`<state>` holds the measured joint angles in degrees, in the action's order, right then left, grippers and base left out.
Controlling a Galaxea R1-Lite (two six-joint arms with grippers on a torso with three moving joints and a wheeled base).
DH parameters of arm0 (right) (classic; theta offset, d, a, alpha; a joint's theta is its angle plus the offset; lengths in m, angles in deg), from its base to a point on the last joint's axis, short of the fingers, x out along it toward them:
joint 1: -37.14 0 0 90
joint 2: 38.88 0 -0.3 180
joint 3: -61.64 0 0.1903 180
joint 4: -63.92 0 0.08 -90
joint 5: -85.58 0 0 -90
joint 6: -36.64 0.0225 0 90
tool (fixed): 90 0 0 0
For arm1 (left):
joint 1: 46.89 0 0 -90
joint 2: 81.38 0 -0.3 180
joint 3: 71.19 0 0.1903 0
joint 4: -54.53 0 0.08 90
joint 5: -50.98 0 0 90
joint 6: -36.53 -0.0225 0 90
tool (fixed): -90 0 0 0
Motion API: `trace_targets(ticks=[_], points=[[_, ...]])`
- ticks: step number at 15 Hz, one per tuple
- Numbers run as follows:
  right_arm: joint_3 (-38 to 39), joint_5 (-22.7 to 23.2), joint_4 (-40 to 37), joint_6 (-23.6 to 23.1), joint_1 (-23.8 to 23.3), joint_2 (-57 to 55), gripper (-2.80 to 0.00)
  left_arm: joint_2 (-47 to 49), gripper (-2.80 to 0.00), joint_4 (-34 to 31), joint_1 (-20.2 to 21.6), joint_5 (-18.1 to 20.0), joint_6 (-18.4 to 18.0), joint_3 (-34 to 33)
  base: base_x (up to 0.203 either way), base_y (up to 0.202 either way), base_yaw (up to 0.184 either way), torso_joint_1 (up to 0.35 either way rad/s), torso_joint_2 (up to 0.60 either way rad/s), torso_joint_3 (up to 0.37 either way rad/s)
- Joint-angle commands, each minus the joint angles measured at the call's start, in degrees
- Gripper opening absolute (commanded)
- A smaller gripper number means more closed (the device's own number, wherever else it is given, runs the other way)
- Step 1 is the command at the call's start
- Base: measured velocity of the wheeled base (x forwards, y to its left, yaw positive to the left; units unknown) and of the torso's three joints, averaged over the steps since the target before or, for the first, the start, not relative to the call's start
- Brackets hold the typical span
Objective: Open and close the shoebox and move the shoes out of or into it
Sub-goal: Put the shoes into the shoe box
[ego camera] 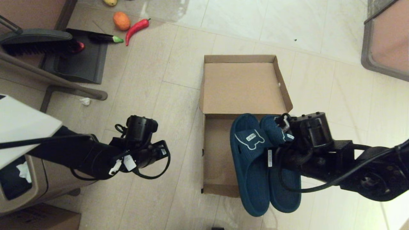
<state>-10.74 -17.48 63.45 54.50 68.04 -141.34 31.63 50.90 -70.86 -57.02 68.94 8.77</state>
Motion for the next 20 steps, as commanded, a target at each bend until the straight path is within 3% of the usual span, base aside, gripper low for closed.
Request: trace_targets(ticks=[1, 6, 10, 20], points=[[-0.1, -0.9, 2.8, 0.1, 1.0, -7.4, -2.80, 0.5, -2.80, 0.1, 0.7, 0.0, 0.3, 0.0, 0.000, 0.000, 0.000, 0.000, 0.00, 0.000], [-2.8, -4.8, 13.9, -0.5, 1.1, -19.2, -2.80, 1.8, -2.80, 0.2, 1.1, 0.2, 0.4, 0.0, 0.000, 0.000, 0.000, 0.000, 0.00, 0.000], [-8.3, -7.1, 14.5, -0.6, -0.2, -22.8, -2.80, 2.0, -2.80, 0.2, 1.6, 0.2, 0.5, 0.0, 0.000, 0.000, 0.000, 0.000, 0.00, 0.000], [-11.6, -8.1, 14.6, -0.6, -1.6, -22.6, -2.80, 2.0, -2.80, 0.2, 1.6, 0.2, 0.5, -0.4, 0.000, 0.000, 0.000, 0.000, 0.00, 0.000]])
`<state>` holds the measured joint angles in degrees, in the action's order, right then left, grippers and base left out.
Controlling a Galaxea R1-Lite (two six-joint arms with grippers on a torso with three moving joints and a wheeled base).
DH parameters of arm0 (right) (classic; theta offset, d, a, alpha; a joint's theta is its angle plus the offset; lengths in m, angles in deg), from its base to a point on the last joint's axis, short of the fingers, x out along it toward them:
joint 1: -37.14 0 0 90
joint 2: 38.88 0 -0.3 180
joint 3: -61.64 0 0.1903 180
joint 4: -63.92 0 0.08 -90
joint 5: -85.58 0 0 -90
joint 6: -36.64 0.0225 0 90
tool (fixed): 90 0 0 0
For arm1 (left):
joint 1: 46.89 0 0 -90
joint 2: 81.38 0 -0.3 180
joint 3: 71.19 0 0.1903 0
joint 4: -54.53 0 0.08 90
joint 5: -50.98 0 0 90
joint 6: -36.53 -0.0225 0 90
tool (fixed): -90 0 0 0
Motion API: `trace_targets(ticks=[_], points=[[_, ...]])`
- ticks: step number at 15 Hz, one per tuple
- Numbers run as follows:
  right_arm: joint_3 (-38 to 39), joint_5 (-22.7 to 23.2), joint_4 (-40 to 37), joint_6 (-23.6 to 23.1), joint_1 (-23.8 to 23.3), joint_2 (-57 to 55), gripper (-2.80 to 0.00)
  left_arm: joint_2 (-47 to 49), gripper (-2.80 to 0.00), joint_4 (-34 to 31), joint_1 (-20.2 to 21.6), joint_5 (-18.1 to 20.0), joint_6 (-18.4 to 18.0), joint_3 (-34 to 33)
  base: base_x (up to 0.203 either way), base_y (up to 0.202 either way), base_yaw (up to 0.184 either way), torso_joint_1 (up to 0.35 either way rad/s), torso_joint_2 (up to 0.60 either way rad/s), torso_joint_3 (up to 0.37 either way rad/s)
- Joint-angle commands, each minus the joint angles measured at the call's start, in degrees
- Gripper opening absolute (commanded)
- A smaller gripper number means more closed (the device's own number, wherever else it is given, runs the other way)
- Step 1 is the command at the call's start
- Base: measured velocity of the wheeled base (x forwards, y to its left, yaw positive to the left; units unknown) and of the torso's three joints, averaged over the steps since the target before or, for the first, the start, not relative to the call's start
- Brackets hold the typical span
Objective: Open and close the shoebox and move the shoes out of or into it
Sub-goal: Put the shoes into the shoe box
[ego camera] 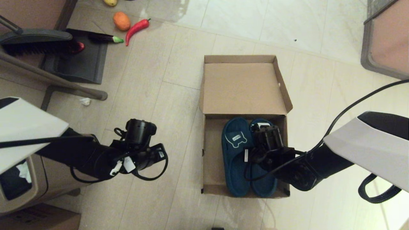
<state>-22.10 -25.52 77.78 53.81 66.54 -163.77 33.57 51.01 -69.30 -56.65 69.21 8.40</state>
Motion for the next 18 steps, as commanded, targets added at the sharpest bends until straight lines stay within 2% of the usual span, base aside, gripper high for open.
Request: trace_targets(ticks=[1, 6, 7, 14, 18], points=[[-1.1, -0.1, 0.3, 0.1, -0.2, -0.4, -2.80, 0.0, -2.80, 0.1, 0.0, -0.1, 0.2, 0.0, 0.000, 0.000, 0.000, 0.000, 0.00, 0.000], [-3.6, 0.0, 2.2, 0.1, -1.0, -3.3, -2.80, 0.0, -2.80, 0.1, 0.0, -0.1, 0.2, -0.1, 0.000, 0.000, 0.000, 0.000, 0.00, 0.000], [-4.1, 0.0, 2.7, 0.2, -1.1, -3.9, 0.00, 0.0, -2.80, 0.1, 0.0, -0.1, 0.2, -0.1, 0.000, 0.000, 0.000, 0.000, 0.00, 0.000], [-3.5, -0.1, 3.3, -0.2, -1.1, -3.8, 0.00, 0.2, -2.80, 0.1, 0.0, -0.1, 0.2, 0.3, 0.000, 0.000, 0.000, 0.000, 0.00, 0.000], [4.1, 0.4, 3.1, -2.9, -1.2, -1.6, 0.00, 0.7, -2.80, 0.2, 0.0, -0.1, 0.1, 0.5, 0.000, 0.000, 0.000, 0.000, 0.00, 0.000]])
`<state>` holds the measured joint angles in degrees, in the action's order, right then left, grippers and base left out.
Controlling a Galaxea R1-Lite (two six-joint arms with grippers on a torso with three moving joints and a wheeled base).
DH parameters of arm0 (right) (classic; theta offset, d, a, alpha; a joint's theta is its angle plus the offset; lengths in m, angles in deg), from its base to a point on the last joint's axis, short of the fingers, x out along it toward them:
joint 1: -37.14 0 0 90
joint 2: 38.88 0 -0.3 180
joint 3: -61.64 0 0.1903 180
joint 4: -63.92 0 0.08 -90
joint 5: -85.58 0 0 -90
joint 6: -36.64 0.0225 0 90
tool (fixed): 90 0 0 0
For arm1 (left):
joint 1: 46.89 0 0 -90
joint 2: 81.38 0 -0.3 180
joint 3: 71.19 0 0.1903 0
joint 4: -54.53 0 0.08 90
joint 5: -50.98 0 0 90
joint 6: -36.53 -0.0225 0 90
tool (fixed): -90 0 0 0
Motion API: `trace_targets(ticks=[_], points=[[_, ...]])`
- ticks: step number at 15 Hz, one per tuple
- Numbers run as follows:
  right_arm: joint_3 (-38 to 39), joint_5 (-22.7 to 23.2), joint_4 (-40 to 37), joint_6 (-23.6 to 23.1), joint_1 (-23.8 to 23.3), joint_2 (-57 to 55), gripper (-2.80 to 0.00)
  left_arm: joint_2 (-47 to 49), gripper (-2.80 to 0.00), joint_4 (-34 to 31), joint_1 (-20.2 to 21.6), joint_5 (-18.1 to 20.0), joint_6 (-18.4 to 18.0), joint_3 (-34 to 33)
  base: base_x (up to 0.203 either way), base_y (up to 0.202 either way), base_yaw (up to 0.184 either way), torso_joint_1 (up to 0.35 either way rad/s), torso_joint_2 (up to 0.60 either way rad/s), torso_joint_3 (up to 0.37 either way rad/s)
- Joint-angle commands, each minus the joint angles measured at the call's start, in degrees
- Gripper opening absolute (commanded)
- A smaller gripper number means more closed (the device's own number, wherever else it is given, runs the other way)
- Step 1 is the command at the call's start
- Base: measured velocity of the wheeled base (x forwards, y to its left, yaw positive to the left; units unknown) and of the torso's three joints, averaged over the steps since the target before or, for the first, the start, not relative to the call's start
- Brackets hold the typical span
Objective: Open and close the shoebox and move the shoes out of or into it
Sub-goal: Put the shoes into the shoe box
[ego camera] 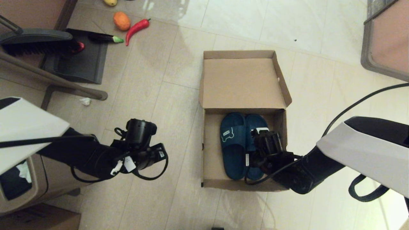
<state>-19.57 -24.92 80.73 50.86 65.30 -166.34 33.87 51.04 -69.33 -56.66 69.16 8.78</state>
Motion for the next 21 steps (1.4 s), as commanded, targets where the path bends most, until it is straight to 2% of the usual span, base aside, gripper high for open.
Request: trace_targets(ticks=[1, 3, 5, 7, 8, 9, 11, 13, 16, 17, 18, 19, 21], points=[[4.2, 0.6, 0.3, 0.0, 0.0, 1.7, 0.00, 0.4, -2.80, 0.2, 0.0, 0.0, 0.1, 0.3, 0.000, 0.000, 0.000, 0.000, 0.00, 0.000], [8.2, 3.8, 0.2, 0.4, 0.0, 6.3, 0.00, 1.3, -2.80, 0.2, 0.0, 0.4, 0.1, 1.0, 0.000, 0.000, 0.000, 0.000, 0.00, 0.000], [11.8, 6.3, -0.3, 0.8, -0.2, 11.9, 0.00, 4.4, -2.80, 0.1, 0.1, 0.6, -0.9, 5.4, 0.000, 0.000, 0.000, 0.000, 0.00, 0.000], [12.7, 8.5, -4.6, 1.0, -1.2, 18.4, 0.00, 7.5, -2.80, 0.0, -0.1, 0.7, -2.2, 11.0, 0.000, 0.000, 0.000, 0.000, 0.00, 0.000], [11.7, 10.1, -9.2, 1.1, -2.1, 22.1, -1.20, 8.9, -2.80, -0.1, -0.4, 0.7, -3.4, 13.6, 0.000, 0.000, 0.000, 0.000, 0.00, 0.000], [9.5, 11.3, -13.4, 1.3, -3.4, 24.7, -2.80, 9.8, -2.80, 0.0, -0.6, 0.8, -5.2, 15.6, 0.000, 0.000, 0.000, 0.000, 0.00, 0.000], [2.4, 13.3, -18.1, 1.5, -7.4, 26.7, -2.80, 11.8, -2.80, -0.1, -0.7, 1.3, -7.2, 20.0, 0.000, 0.000, 0.000, 0.000, 0.00, 0.000], [-4.2, 17.9, -23.9, 1.6, -13.9, 27.3, -2.80, 14.3, -2.80, -0.3, -0.7, 1.6, -7.4, 24.4, 0.000, 0.000, 0.000, 0.000, 0.00, 0.000], [-16.4, 30.6, -31.8, 4.4, -28.6, 23.8, -2.80, 18.4, -2.80, -0.2, -0.5, 1.3, -8.3, 33.6, 0.000, 0.000, 0.000, 0.000, 0.00, 0.000], [-20.2, 34.8, -33.9, 7.0, -32.9, 21.7, -2.80, 19.4, -2.80, 0.1, -0.5, 0.9, -9.8, 36.4, 0.000, 0.000, 0.000, 0.000, 0.00, 0.000], [-23.0, 40.4, -35.6, 11.6, -36.8, 18.6, -2.80, 20.7, -2.80, 0.3, -0.5, 0.4, -10.4, 40.0, 0.000, 0.000, 0.000, 0.000, 0.00, 0.000], [-24.8, 45.8, -36.4, 16.3, -39.1, 15.2, -2.80, 22.7, -2.80, 0.5, -0.6, -0.3, -10.6, 44.6, 0.000, 0.000, 0.000, 0.000, 0.00, 0.000], [-27.3, 53.5, -36.6, 24.8, -41.2, 8.0, -2.80, 26.4, -2.80, 0.7, -0.7, -1.6, -10.0, 53.6, 0.000, 0.000, 0.000, 0.000, 0.00, 0.000]])
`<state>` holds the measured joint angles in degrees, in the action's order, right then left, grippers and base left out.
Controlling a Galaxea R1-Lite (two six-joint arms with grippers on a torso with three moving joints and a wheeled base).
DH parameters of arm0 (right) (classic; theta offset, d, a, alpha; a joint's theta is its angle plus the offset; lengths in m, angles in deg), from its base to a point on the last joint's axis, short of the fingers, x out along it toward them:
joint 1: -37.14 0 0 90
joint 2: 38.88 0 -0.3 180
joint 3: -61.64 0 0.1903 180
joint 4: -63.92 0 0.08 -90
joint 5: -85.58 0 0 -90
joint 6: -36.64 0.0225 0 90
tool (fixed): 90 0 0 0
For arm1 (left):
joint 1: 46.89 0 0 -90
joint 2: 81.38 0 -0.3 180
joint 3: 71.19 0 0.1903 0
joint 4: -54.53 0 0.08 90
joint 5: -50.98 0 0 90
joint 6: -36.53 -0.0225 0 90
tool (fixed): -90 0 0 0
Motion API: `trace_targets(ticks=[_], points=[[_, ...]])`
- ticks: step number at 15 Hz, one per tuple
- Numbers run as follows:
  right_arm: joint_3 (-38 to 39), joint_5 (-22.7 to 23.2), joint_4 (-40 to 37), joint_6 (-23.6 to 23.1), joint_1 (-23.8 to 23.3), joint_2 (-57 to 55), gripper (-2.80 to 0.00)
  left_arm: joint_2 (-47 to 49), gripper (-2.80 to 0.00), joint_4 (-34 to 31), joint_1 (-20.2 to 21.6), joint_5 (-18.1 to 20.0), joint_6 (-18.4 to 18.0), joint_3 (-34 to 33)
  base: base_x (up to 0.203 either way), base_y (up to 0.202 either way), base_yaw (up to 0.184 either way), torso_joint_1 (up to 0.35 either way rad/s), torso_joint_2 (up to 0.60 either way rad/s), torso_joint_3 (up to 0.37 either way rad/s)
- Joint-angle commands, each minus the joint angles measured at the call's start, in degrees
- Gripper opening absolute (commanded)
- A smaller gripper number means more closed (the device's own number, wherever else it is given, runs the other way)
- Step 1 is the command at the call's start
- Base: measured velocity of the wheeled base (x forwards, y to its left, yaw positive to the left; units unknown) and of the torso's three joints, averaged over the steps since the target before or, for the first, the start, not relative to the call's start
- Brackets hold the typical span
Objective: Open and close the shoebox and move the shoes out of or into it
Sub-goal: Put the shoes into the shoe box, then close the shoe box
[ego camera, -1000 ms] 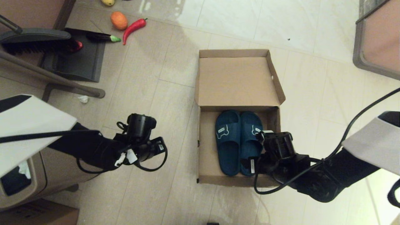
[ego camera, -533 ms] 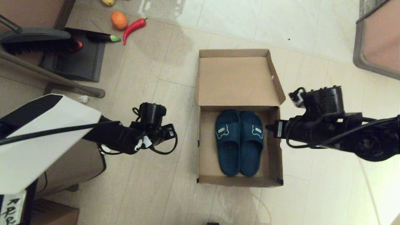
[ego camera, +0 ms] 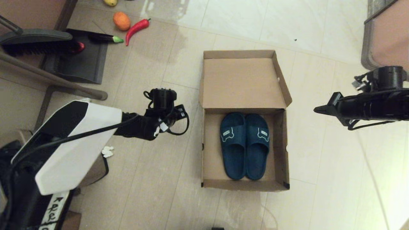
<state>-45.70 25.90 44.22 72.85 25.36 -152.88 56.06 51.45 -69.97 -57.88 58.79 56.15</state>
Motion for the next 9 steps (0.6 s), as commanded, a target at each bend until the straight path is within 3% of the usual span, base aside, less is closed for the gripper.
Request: trace_targets(ticks=[1, 3, 6, 9], points=[[-2.6, 4.9, 1.0, 8.0, -1.7, -9.1, -2.80, 5.1, -2.80, 0.4, -0.3, -0.1, 0.9, 8.2, 0.000, 0.000, 0.000, 0.000, 0.00, 0.000], [-6.6, 7.2, 6.9, 18.5, -1.3, -14.5, -2.80, 5.1, -2.80, 0.6, -0.5, 1.2, 3.0, 7.7, 0.000, 0.000, 0.000, 0.000, 0.00, 0.000], [-17.4, 7.7, 9.6, 27.0, 1.1, -21.2, -2.80, 4.7, -2.80, 3.0, -0.4, 5.7, 5.8, 7.7, 0.000, 0.000, 0.000, 0.000, 0.00, 0.000], [-27.3, 7.5, 10.1, 35.7, 4.0, -26.4, -2.80, 5.0, -2.80, 5.0, -1.4, 6.1, 5.7, 7.0, 0.000, 0.000, 0.000, 0.000, 0.00, 0.000]])
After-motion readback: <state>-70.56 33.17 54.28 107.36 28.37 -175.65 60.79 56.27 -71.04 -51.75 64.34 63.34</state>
